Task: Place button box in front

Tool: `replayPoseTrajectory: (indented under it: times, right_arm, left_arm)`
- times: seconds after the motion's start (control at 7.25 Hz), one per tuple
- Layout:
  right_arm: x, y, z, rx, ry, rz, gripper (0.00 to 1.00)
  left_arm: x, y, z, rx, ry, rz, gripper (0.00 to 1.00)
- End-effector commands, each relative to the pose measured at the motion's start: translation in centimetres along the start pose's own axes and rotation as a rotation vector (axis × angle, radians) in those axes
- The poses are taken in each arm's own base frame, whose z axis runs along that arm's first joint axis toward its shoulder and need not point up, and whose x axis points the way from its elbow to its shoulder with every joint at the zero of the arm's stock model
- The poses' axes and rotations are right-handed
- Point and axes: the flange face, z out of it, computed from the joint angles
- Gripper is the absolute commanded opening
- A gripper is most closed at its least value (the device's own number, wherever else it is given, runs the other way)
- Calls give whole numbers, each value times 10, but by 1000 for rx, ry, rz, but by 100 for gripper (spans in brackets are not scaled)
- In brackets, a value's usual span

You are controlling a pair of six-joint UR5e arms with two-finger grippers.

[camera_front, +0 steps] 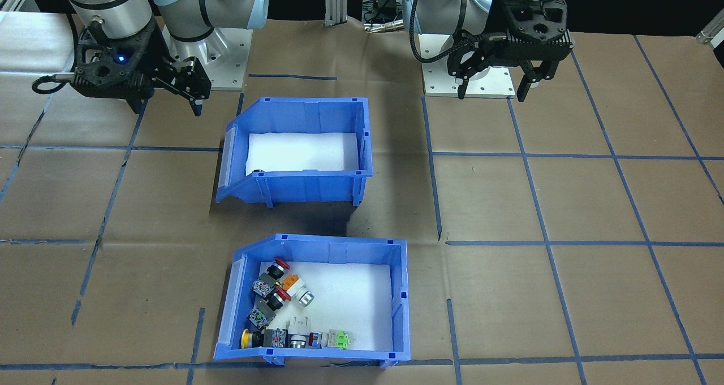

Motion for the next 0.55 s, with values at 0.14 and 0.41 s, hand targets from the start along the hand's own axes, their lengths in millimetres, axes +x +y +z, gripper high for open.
replayPoseTrajectory:
  times: [0.14, 0.41]
  right_arm:
    - [1, -3, 1, -4, 0, 7, 100]
    - [1, -3, 0, -4, 0, 7, 100]
  left_arm:
    - [0, 0, -1, 5, 0, -2, 99]
    - [0, 1, -1, 4, 1, -6, 99]
